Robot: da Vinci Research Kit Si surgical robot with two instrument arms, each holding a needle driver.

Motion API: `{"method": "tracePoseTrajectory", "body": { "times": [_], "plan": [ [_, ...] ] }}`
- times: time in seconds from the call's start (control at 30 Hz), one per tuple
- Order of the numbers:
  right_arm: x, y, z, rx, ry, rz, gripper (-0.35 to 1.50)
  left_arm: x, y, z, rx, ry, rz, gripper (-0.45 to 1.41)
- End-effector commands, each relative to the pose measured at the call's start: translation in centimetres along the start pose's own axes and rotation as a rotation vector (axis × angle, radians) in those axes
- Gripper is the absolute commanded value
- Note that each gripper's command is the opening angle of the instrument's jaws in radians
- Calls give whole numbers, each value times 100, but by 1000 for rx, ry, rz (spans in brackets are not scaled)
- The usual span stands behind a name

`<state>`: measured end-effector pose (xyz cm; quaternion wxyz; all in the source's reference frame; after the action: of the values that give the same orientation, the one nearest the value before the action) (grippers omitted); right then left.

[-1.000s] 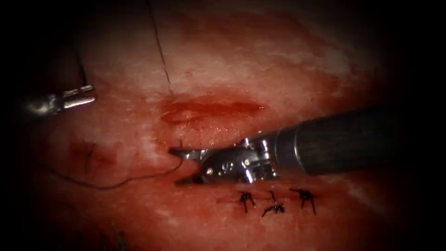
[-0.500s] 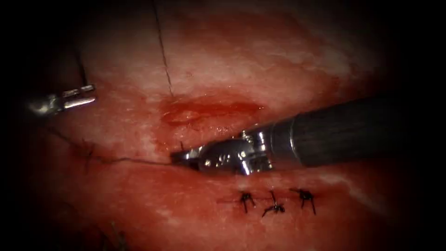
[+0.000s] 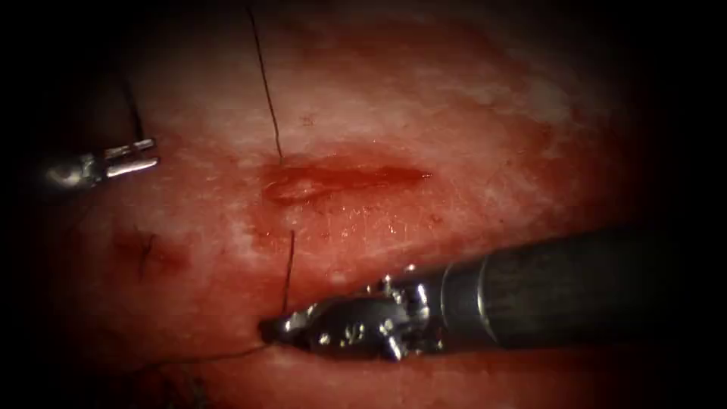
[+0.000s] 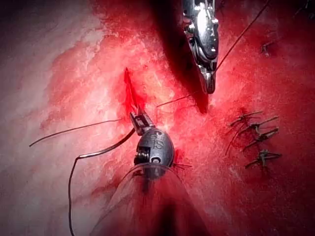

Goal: Wound Closure

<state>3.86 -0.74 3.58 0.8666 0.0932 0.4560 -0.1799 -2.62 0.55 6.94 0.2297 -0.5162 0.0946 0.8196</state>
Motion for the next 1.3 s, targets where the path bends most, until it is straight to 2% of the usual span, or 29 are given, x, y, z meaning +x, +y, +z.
{"method": "tracePoseTrajectory", "body": {
  "times": [0.03, 0.17, 0.2, 0.23, 0.3, 0.37, 0.5, 0.53, 0.6, 0.77, 0.87, 0.9, 0.97, 1.0, 1.13, 1.3],
  "plan": [
    [7, -8, 10, 10, 6, -3, -35, -6, 8, 3, -2, -1, -2, -45],
    [4, 1, 13, -32, 29, 5, -35, -6, 8, 3, -3, -1, -2, -45],
    [0, 4, 13, -54, 29, 8, -6, -6, 8, 3, -2, -1, -2, -45],
    [-9, 9, 12, -92, 19, 14, 32, -6, 8, 3, -2, -1, -2, -45],
    [-20, 16, 10, -126, 12, 22, 67, -6, 8, 3, -3, -1, -2, -45],
    [-31, 21, 9, -156, 17, 29, 86, -6, 8, 3, -2, -1, -2, -45],
    [-64, 40, 16, -221, 45, 44, 93, -5, 9, 3, -1, -2, -2, -45],
    [-64, 40, 16, -221, 45, 44, 93, -5, 9, 3, -1, -2, -2, -45],
    [-82, 48, 25, -233, 33, 44, 93, -5, 9, 3, -1, -2, -2, -45],
    [-94, 54, 33, -244, 22, 46, 88, -5, 9, 3, -1, -2, -2, -45],
    [-98, 56, 34, -247, 19, 47, 67, -5, 9, 3, -1, -2, -2, -45],
    [-99, 56, 35, -248, 19, 47, 52, -5, 9, 3, -1, -2, -2, -45],
    [-99, 56, 34, -239, 11, 46, -18, -5, 9, 3, -1, -2, -2, -45],
    [-98, 54, 33, -226, -1, 44, -35, -5, 10, 3, -1, -2, -2, -45],
    [-87, 44, 26, -173, -45, 39, -35, -5, 10, 3, -1, -2, -2, -45],
    [-62, 30, 16, -154, -44, 36, -35, -5, 10, 3, -1, -2, -2, -45]
  ]
}}
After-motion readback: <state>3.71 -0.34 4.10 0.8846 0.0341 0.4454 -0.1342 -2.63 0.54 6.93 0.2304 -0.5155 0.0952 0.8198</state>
